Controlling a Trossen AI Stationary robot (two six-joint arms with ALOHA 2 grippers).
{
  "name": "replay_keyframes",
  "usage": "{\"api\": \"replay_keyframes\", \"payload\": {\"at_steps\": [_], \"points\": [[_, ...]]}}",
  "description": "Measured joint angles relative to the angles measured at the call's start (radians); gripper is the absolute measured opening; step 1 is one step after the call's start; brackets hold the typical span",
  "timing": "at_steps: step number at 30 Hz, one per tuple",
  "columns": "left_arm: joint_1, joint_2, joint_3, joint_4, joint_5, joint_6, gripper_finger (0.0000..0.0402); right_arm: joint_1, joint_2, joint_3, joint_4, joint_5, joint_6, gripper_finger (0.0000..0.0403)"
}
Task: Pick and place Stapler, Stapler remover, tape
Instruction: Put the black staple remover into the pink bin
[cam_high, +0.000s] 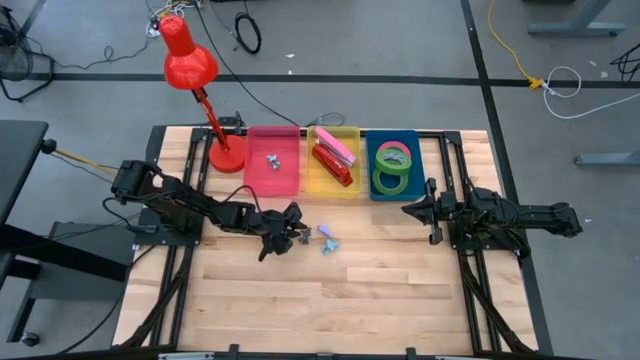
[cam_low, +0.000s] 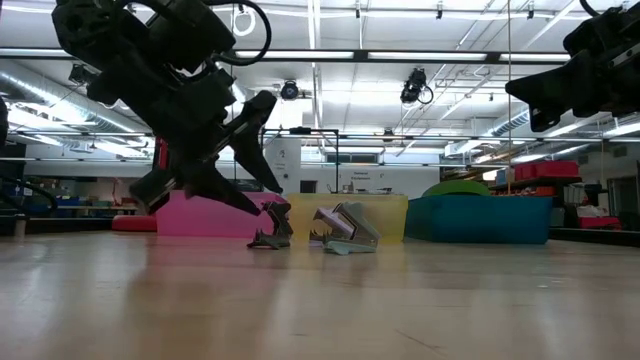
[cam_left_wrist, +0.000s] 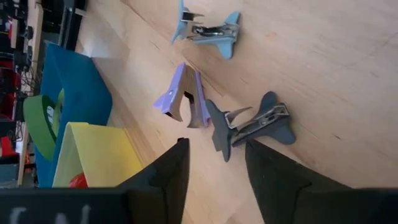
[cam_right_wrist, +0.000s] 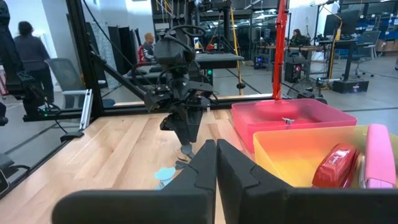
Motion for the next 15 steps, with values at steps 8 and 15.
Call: {"api": "replay_keyframes", "payload": {"at_steps": [8,15], "points": [[0.0,0.0,0.0,0.0,0.0,0.0,0.0086,0.0,0.0,0.0,0.0,0.0,0.0,0.0016],[0.0,0.0,0.0,0.0,0.001,0.0,0.005,0.0,0.0,0.0,0.0,0.0,0.0,0.0016]]}}
